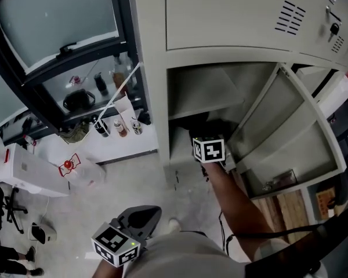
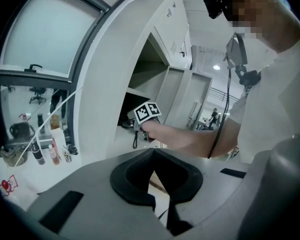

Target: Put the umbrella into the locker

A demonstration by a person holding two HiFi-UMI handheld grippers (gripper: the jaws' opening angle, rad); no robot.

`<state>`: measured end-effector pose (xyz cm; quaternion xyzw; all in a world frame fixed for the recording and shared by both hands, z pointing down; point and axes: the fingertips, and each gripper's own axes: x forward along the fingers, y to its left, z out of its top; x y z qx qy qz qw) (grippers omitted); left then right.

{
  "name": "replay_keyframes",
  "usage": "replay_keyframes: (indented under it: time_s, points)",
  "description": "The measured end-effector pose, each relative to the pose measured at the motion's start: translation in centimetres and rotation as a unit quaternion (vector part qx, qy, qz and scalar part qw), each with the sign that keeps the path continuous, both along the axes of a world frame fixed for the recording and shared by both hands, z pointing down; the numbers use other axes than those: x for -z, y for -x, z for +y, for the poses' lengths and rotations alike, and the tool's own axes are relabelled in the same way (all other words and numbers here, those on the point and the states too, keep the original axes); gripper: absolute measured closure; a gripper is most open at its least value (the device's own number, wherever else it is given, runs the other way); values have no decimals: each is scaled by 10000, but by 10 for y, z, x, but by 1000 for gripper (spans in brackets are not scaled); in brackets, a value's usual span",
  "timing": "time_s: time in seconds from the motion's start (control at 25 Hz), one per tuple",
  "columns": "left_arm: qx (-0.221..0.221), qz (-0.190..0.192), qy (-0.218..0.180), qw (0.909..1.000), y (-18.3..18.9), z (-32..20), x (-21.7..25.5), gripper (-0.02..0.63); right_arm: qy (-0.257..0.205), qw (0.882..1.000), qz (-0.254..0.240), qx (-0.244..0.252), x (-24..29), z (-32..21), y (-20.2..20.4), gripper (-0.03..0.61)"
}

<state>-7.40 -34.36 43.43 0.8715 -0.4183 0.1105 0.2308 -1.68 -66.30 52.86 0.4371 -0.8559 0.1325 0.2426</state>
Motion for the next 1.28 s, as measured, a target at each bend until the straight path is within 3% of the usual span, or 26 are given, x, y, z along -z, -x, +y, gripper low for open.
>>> replay_keyframes:
  time_s: [0.36, 0.64, 1.12, 1.28]
  points:
    - [-67, 72, -40, 9999, 7, 14, 0, 603, 48, 9999, 95, 80, -2, 6, -1, 412]
    - [-333, 107, -116, 9993, 22, 53, 5, 603, -136, 9996, 101, -237, 20, 41, -18, 403]
    - [-763, 183, -161, 9968, 60, 156, -2, 603, -194, 9953, 249, -911, 28, 173, -56, 408]
    - [-936, 212, -155, 9953, 67, 194, -4, 603, -158, 9961, 253, -835, 24, 239, -50, 478]
